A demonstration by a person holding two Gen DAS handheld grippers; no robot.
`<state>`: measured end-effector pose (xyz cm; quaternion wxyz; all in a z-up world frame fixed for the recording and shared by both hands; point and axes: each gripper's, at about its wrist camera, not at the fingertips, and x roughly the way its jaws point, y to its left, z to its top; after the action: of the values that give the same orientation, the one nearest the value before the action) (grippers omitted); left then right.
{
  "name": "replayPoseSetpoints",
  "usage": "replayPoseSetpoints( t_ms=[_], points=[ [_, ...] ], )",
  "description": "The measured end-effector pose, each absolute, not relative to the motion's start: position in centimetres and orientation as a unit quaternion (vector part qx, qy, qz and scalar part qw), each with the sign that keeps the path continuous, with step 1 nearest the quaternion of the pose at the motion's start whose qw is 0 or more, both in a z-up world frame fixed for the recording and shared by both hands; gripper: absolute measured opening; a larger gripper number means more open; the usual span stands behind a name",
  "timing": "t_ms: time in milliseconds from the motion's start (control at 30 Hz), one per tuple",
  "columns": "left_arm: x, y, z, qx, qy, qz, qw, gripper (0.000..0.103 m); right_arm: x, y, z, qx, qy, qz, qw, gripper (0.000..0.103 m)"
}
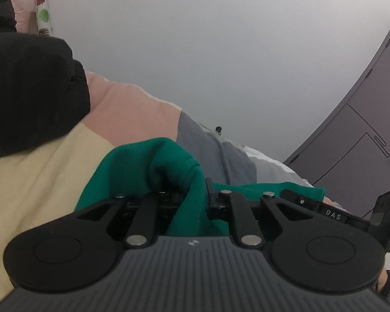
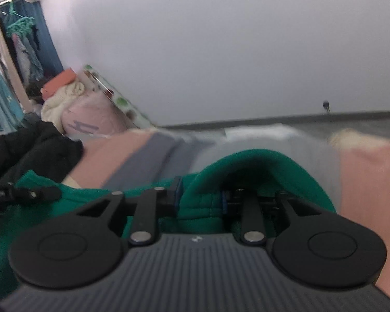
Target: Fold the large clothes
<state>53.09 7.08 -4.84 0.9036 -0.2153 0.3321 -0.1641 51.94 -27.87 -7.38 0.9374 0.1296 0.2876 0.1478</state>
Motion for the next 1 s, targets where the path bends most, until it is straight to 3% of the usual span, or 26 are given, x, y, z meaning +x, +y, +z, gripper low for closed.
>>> replayPoseSetpoints(
  t_ms=[67, 100, 133, 200, 333, 900, 1000],
  points=[
    [52.6, 6.9, -4.5, -0.211, 0.331, -0.163, 0.905, 0.020, 51.7, -27.9, -7.5, 0.134, 0.287, 0.150, 0.937, 0.033],
    [52.6, 6.8, -4.4, -0.205, 0.332, -0.161, 0.906, 0.027, 51.5, -27.9, -7.4, 0.134, 0.287, 0.152, 0.936, 0.033],
    [51.8, 6.5, -3.3, -0.196, 0.336, -0.161, 0.907, 0.043, 51.6, -27.8, -7.3, 0.132, 0.289, 0.152, 0.936, 0.033],
    [51.3, 6.0, -2.7, -0.187, 0.345, -0.162, 0.905, 0.063, 50.9, -27.8, -7.0, 0.125, 0.287, 0.154, 0.937, 0.039],
    [47.7, 5.2, 0.1, -0.165, 0.328, -0.149, 0.918, 0.063, 49.4, -28.0, -6.1, 0.117, 0.271, 0.154, 0.943, 0.058],
    [24.2, 5.8, 8.3, -0.126, 0.282, -0.109, 0.945, 0.063, 29.5, -23.8, -0.3, 0.061, 0.229, 0.156, 0.959, 0.057],
    [20.0, 5.9, 8.7, -0.117, 0.283, -0.104, 0.946, 0.063, 26.5, -23.2, -0.4, 0.062, 0.237, 0.143, 0.959, 0.062]
  ],
)
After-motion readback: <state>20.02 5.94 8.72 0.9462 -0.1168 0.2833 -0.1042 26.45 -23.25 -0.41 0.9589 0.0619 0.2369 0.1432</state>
